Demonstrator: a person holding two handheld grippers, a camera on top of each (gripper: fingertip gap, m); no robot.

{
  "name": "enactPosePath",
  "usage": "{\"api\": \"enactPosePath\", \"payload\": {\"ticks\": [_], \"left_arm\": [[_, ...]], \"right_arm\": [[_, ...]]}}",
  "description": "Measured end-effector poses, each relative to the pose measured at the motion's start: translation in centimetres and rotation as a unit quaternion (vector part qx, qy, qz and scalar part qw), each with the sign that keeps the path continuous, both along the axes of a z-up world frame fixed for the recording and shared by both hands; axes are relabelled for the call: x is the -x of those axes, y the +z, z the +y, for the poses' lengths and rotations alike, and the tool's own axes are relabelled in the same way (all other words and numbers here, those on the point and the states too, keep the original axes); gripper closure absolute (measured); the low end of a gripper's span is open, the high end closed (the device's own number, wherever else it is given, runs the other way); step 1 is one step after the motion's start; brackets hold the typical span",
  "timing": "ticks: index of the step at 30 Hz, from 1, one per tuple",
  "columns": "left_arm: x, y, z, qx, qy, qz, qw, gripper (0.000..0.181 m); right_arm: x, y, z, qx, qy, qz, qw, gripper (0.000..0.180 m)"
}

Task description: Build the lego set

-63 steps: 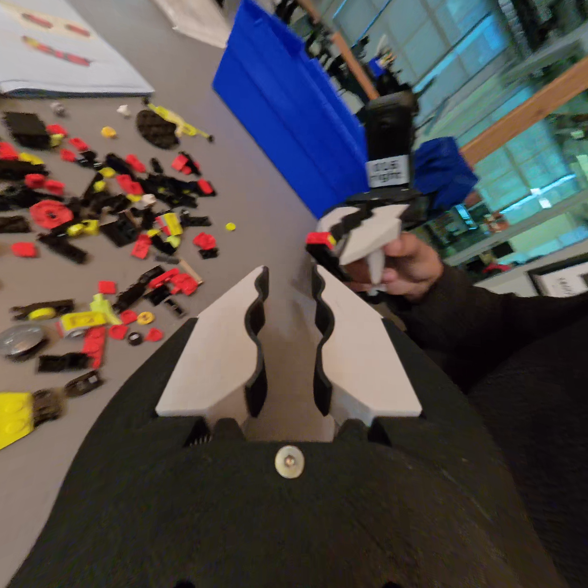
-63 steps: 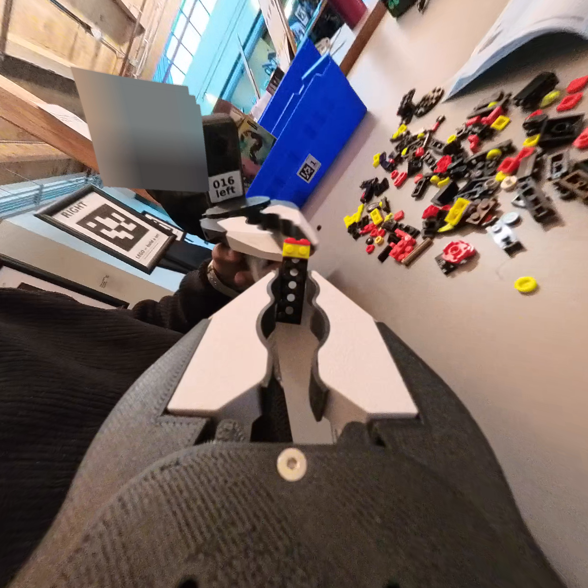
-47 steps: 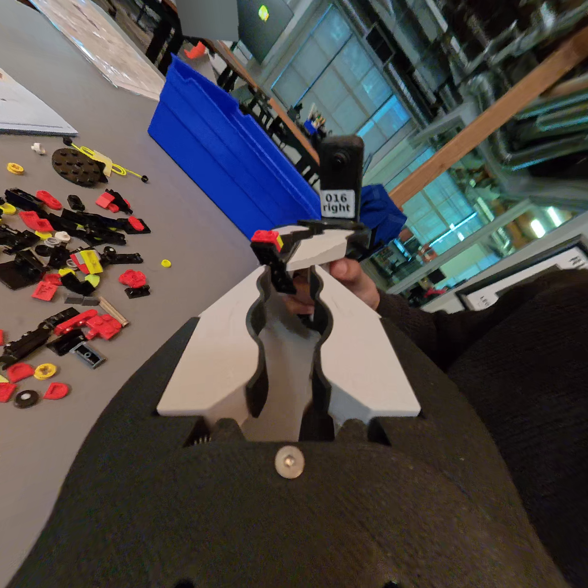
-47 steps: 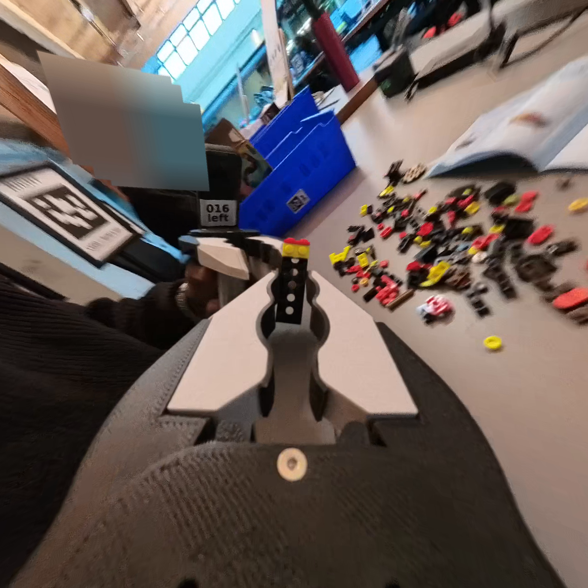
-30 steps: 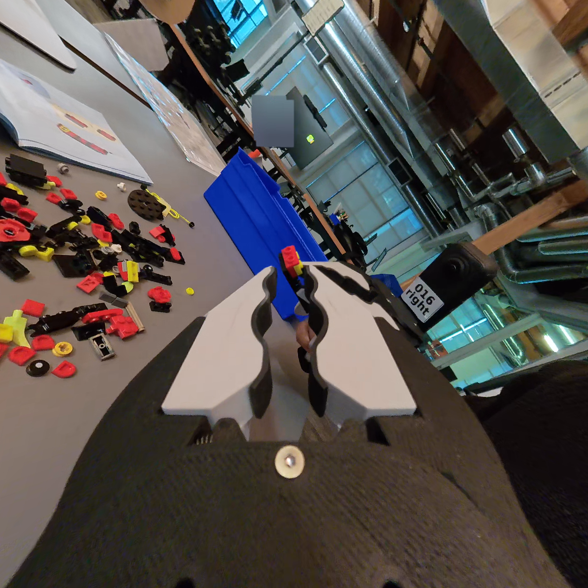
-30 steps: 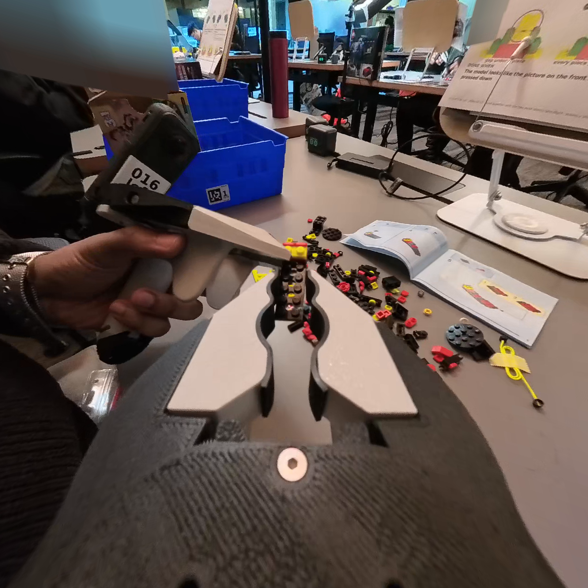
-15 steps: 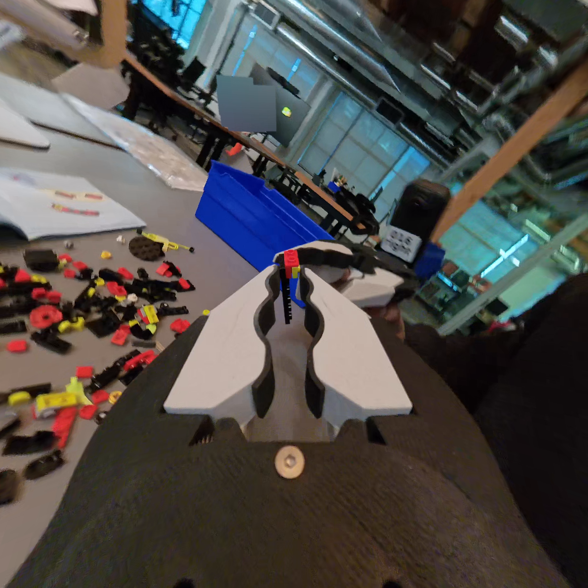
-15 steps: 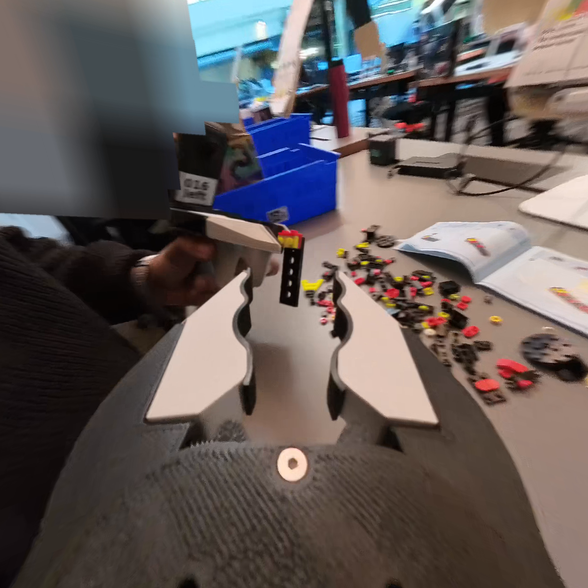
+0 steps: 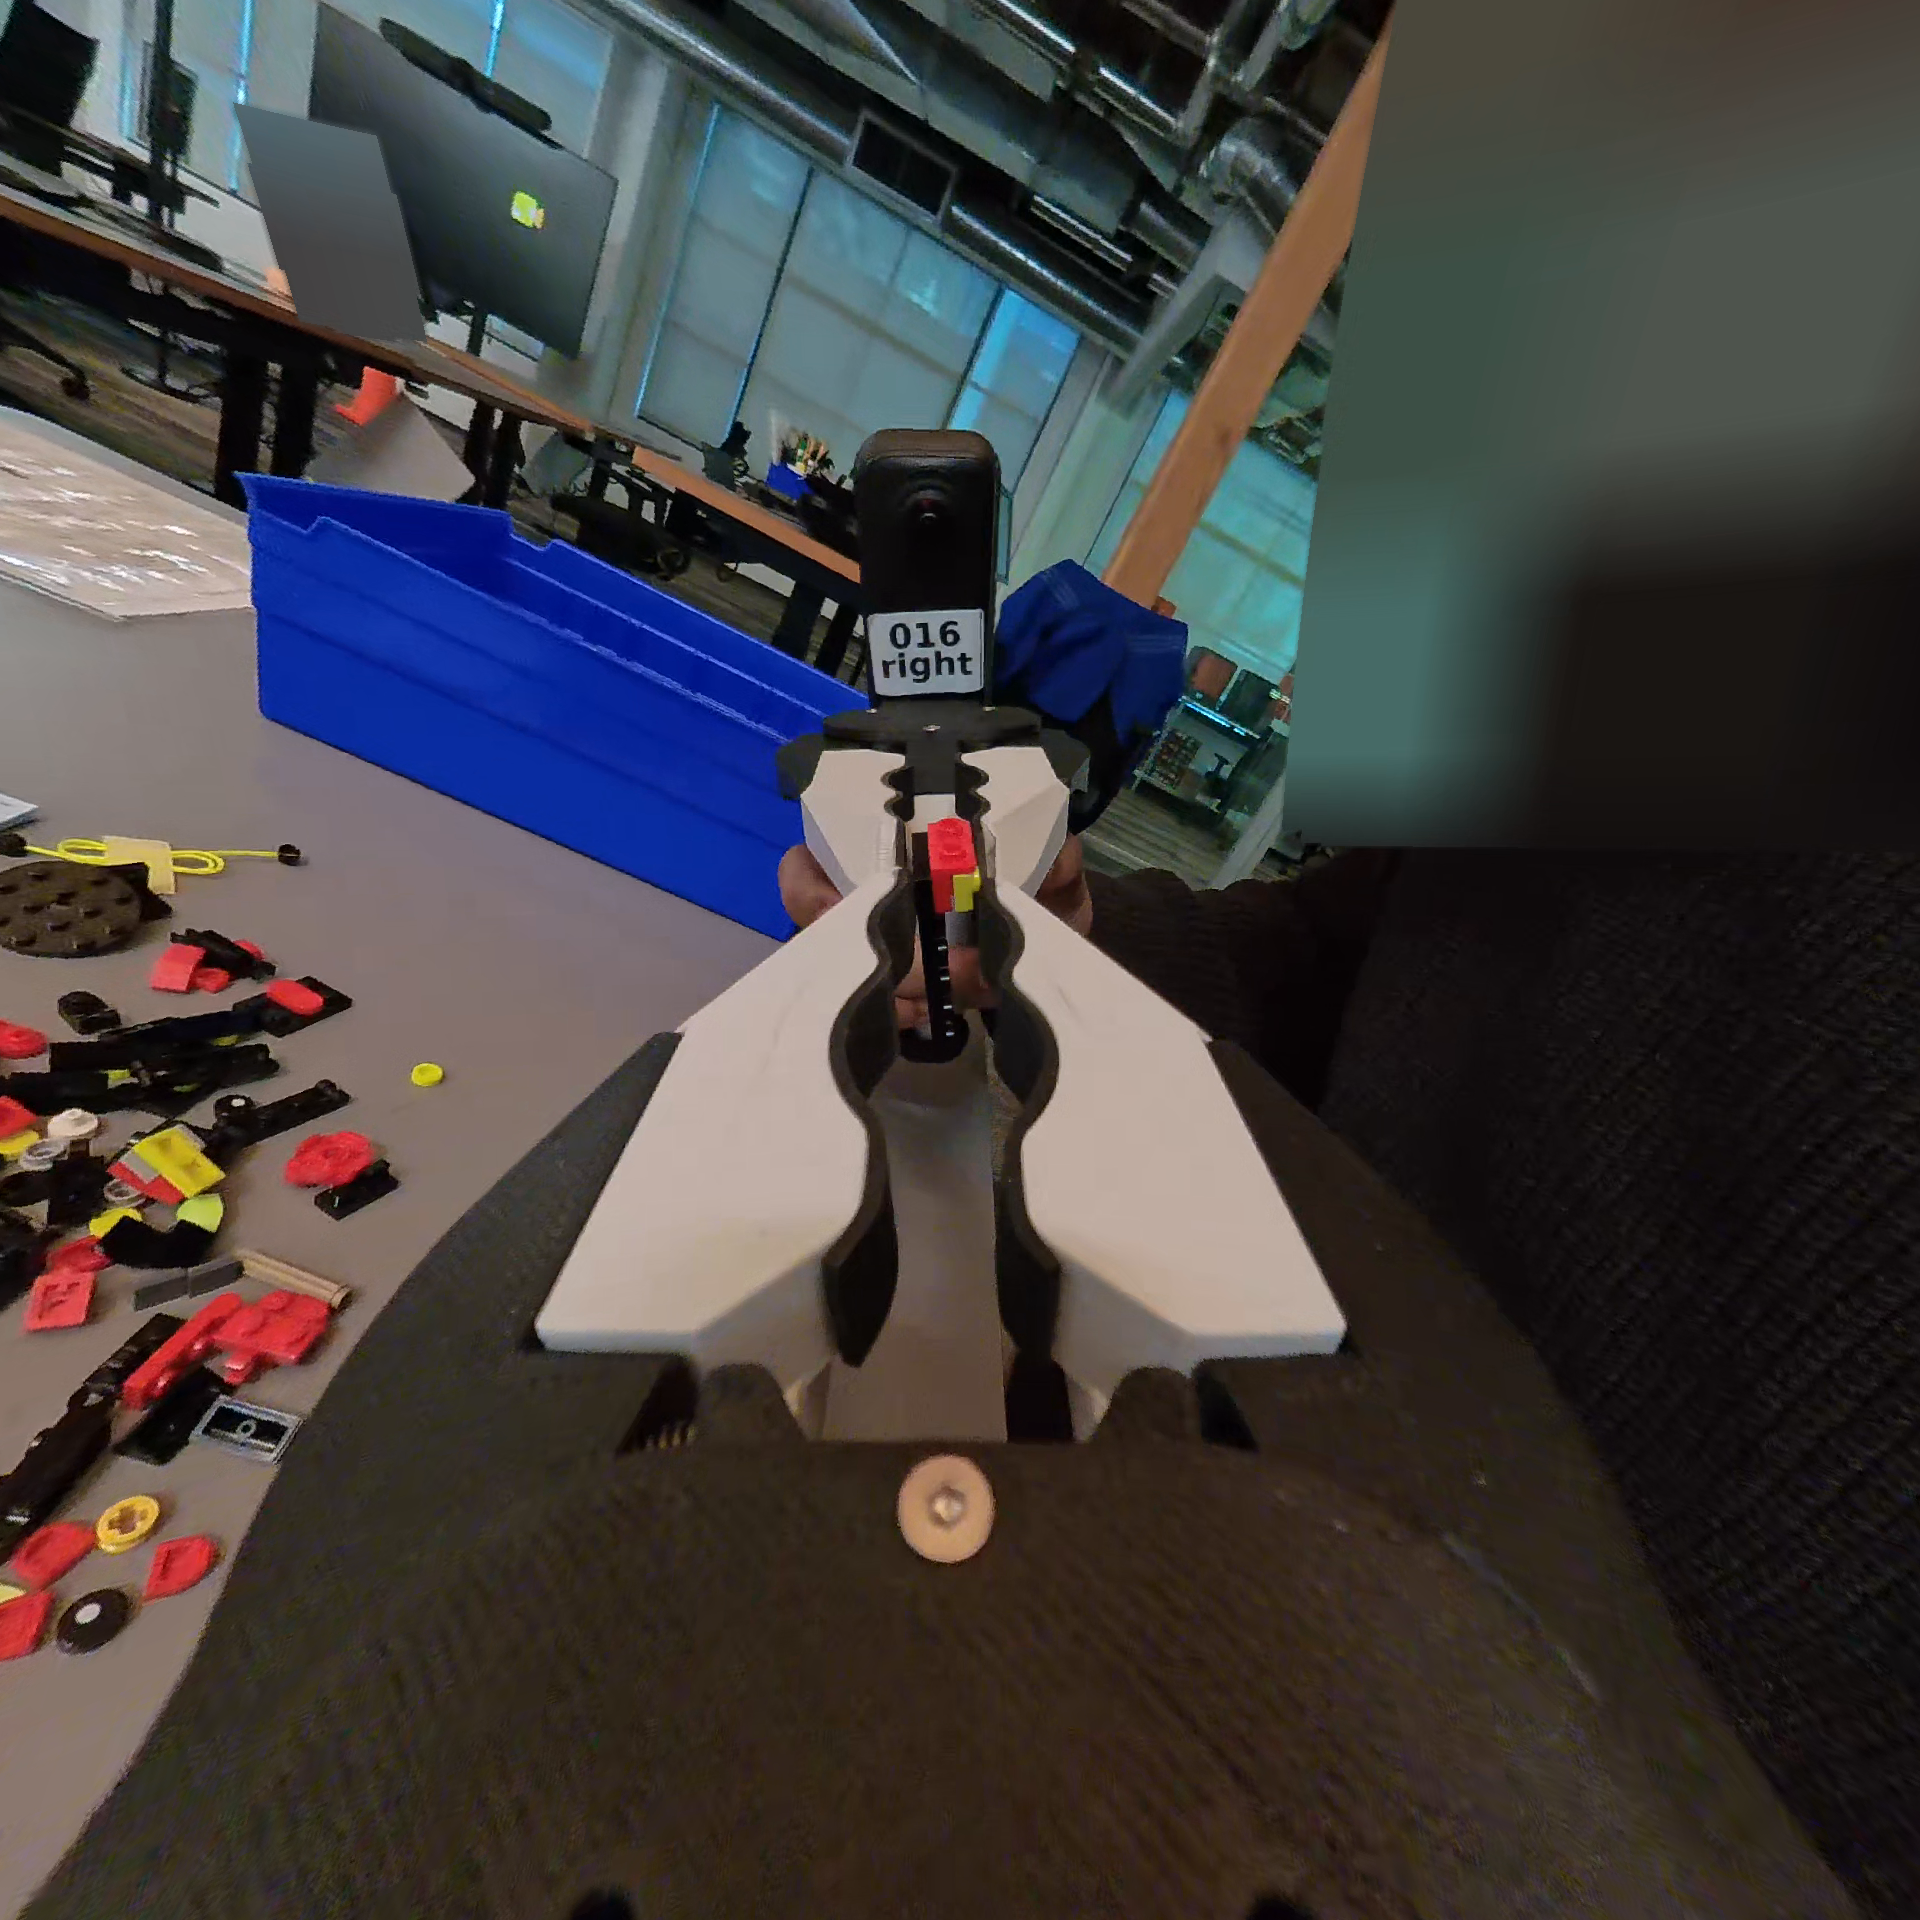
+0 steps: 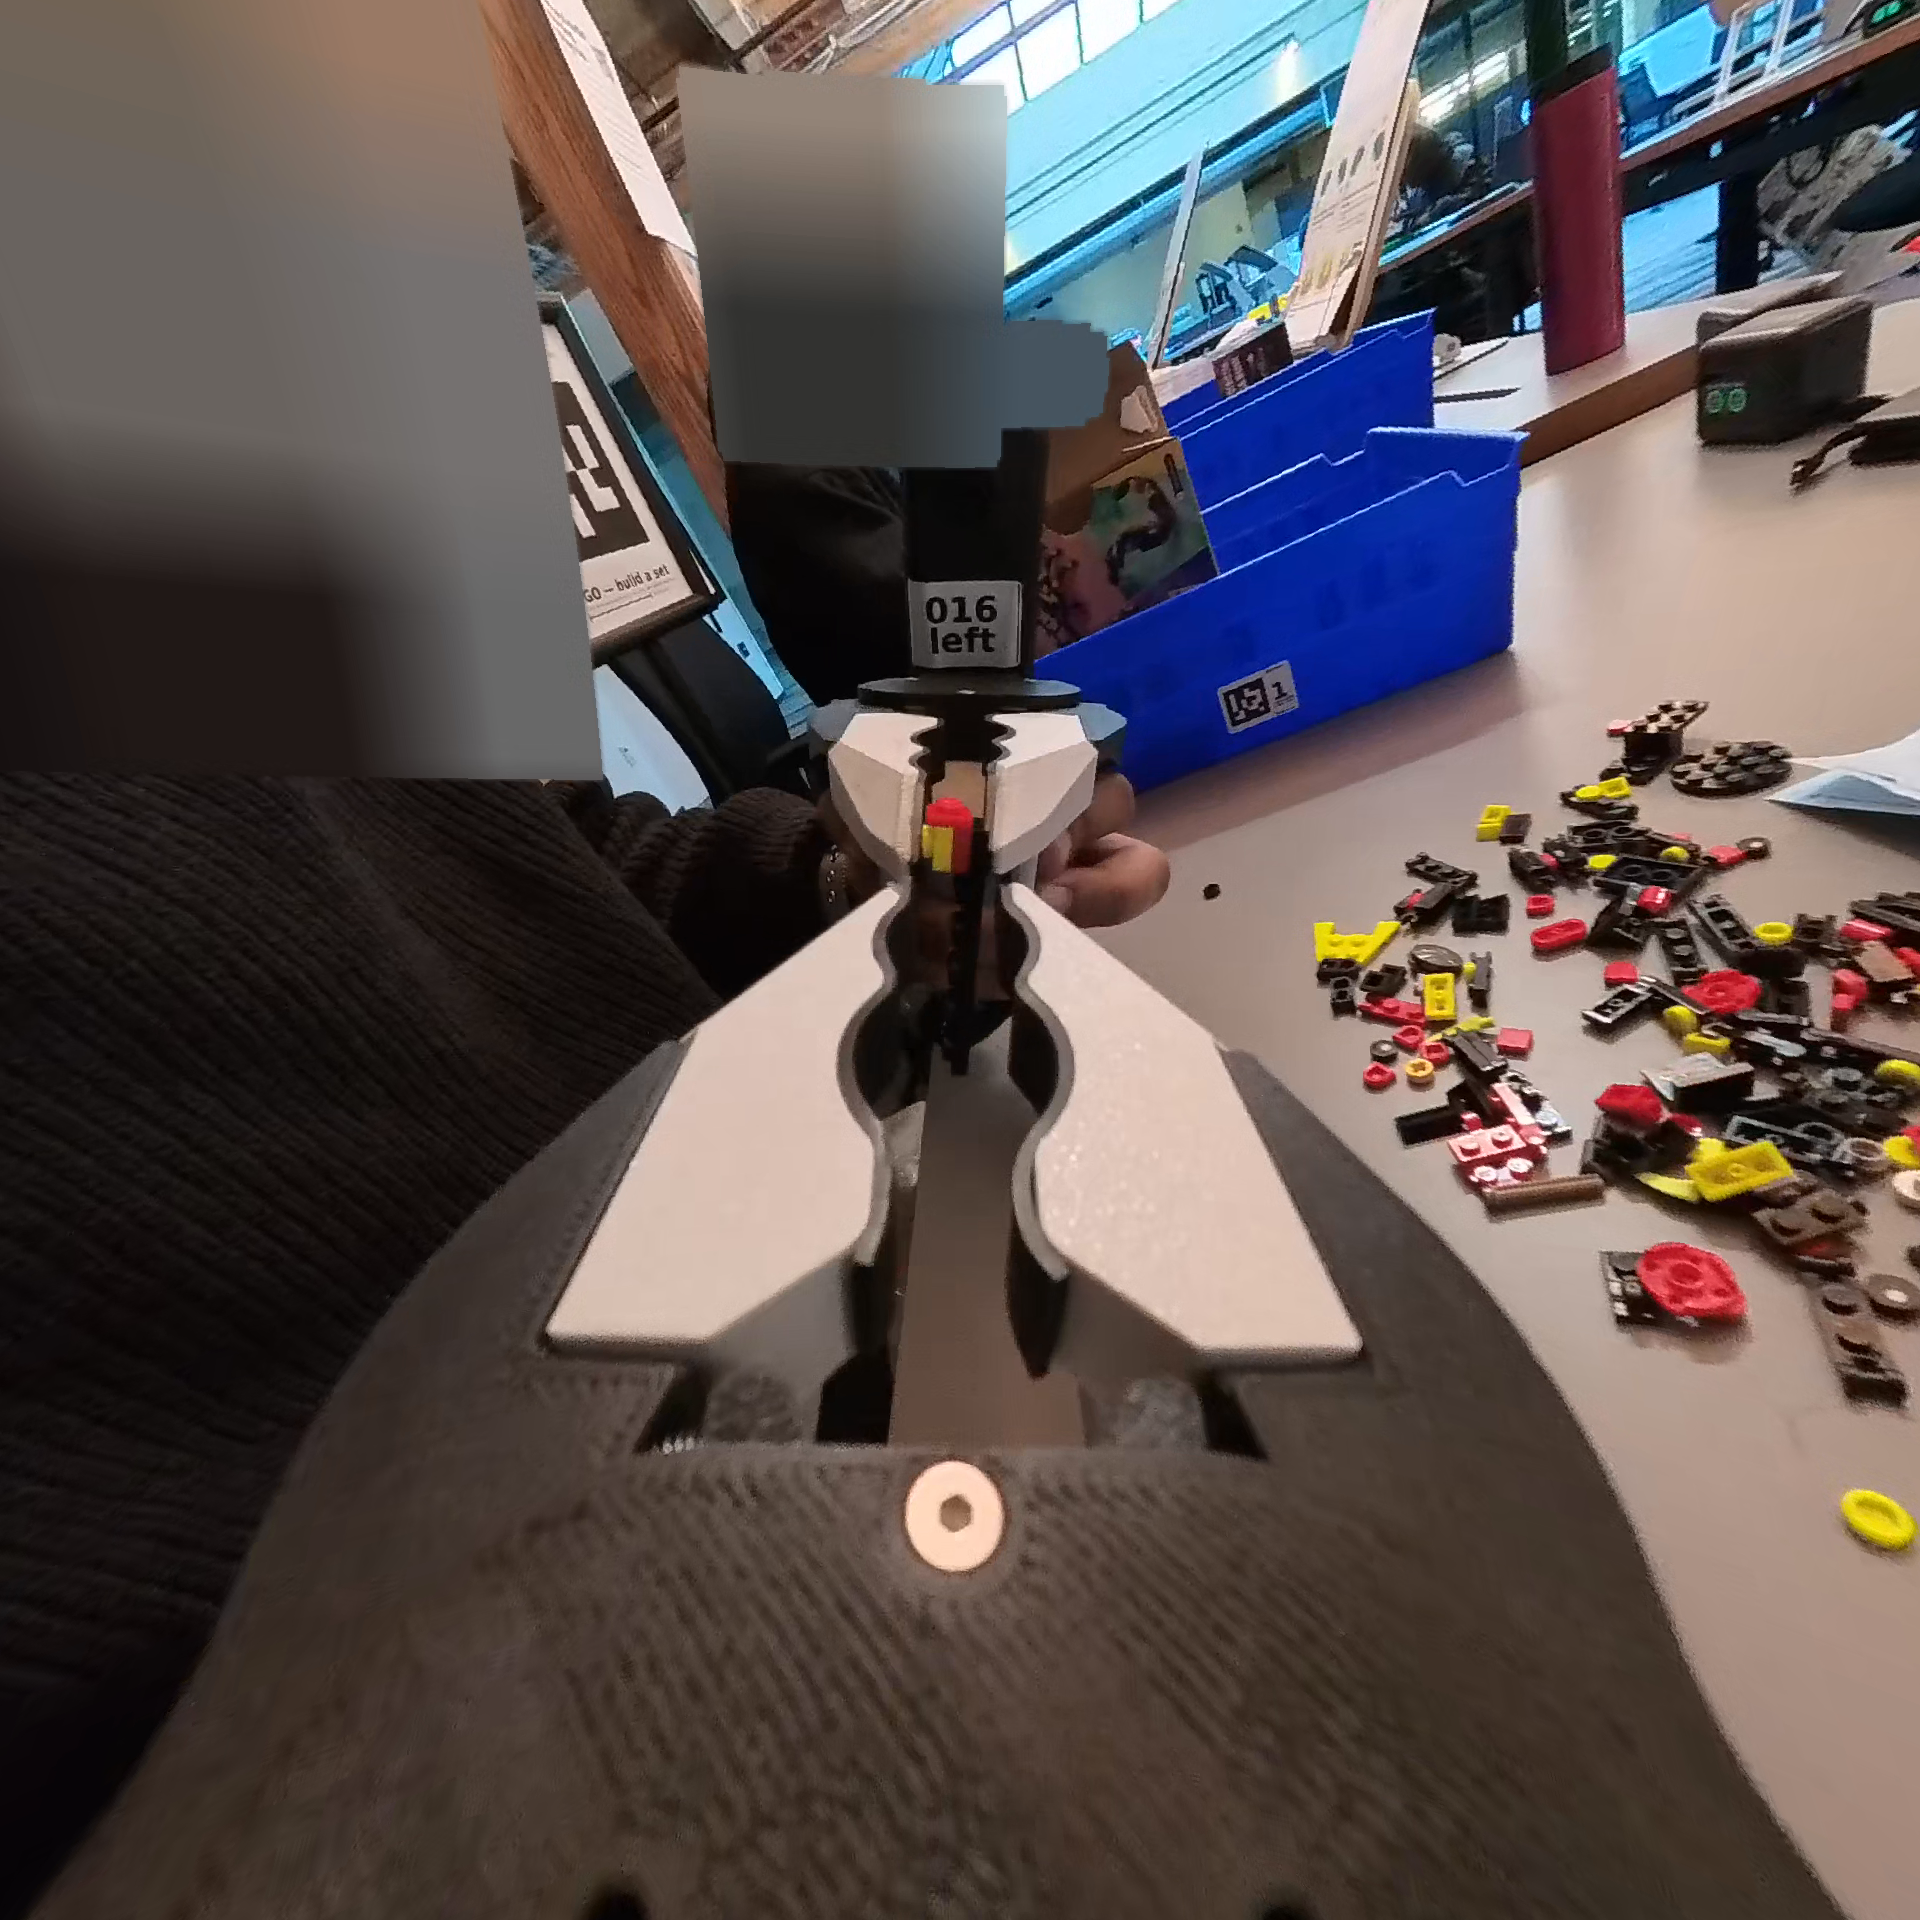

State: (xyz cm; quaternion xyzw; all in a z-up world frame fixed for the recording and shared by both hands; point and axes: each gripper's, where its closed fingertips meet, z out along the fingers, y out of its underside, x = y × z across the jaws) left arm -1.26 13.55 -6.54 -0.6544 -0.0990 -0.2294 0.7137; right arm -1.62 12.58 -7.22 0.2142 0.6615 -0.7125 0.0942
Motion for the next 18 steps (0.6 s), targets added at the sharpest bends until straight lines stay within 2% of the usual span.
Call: {"api": "enactPosePath", "payload": {"ticks": [5,18], "left_arm": [[-0.2,0.3,-0.2,-0.010,-0.009,0.000,1.000,0.172],[-1.1,0.6,0.1,-0.023,-0.040,0.001,0.999,0.172]], "right_arm": [[0.0,0.2,0.0,0.001,-0.011,0.004,1.000,0.159],[-0.7,1.0,0.2,0.029,0.006,-0.011,0.999,0.167]]}}
